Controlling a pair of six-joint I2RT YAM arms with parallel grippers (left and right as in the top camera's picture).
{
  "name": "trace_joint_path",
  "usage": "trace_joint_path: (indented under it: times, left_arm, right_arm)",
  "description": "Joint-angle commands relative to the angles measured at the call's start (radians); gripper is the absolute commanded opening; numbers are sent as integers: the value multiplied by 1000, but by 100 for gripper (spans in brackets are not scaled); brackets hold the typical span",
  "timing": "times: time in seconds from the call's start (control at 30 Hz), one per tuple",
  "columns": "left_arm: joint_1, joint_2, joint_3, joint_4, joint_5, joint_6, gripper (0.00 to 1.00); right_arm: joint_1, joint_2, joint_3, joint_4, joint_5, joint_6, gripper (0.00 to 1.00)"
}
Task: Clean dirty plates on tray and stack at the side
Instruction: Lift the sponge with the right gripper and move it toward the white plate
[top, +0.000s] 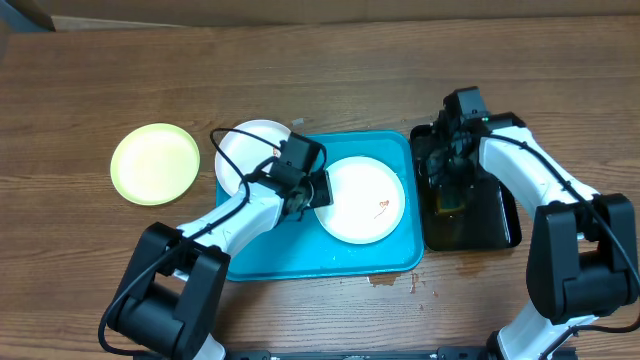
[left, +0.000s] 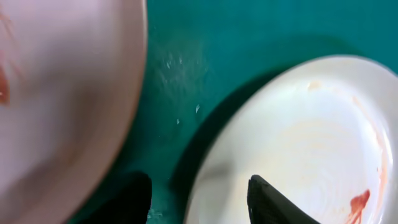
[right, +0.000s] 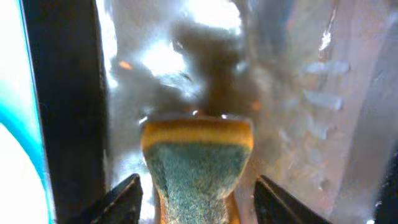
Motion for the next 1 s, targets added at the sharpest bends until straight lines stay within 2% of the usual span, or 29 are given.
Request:
trace_joint_path:
  times: [0.0, 0.03, 0.17, 0.23, 0.5, 0.53, 0.6, 0.63, 0.7, 0.8, 0.87, 0.9, 0.97]
  left_arm:
    - [8, 13, -10, 9, -7, 59, 48]
    - [6, 13, -10, 3, -7, 59, 43]
    - [-9, 16, -10, -27, -3, 59, 13]
    - [-16, 16, -10, -33, -3, 59, 6]
    - [-17, 16, -10, -90, -4, 33, 4]
    - [-17, 16, -10, -109, -3, 10, 4]
    - [-15, 16, -10, -150, 0, -35, 4]
    - [-13, 16, -10, -166, 8, -50, 4]
    - [-9, 14, -10, -180, 31, -54, 4]
    - [8, 9, -10, -185, 50, -62, 5]
    - [17, 9, -10, -179, 48, -62, 20]
    - [23, 9, -10, -169, 43, -61, 35]
    - [34, 9, -10, -145, 27, -57, 50]
  right_arm:
    - [-2, 1, 20, -26, 11, 35, 65]
    - [-2, 1, 20, -36, 11, 45, 66]
    - [-2, 1, 14, -48, 11, 53, 66]
    - [-2, 1, 7, -37, 11, 53, 66]
    - [-2, 1, -77, 34, 12, 53, 65]
    - [-2, 1, -83, 35, 12, 53, 61]
    - [-2, 1, -84, 30, 11, 53, 40]
    - [-2, 1, -84, 29, 11, 53, 35]
    - [-2, 1, -84, 28, 11, 53, 34]
    - [-2, 1, -84, 28, 12, 53, 34]
    - [-2, 1, -85, 31, 19, 53, 32]
    - [-2, 1, -85, 34, 18, 53, 28]
    - [-2, 1, -85, 39, 18, 53, 20]
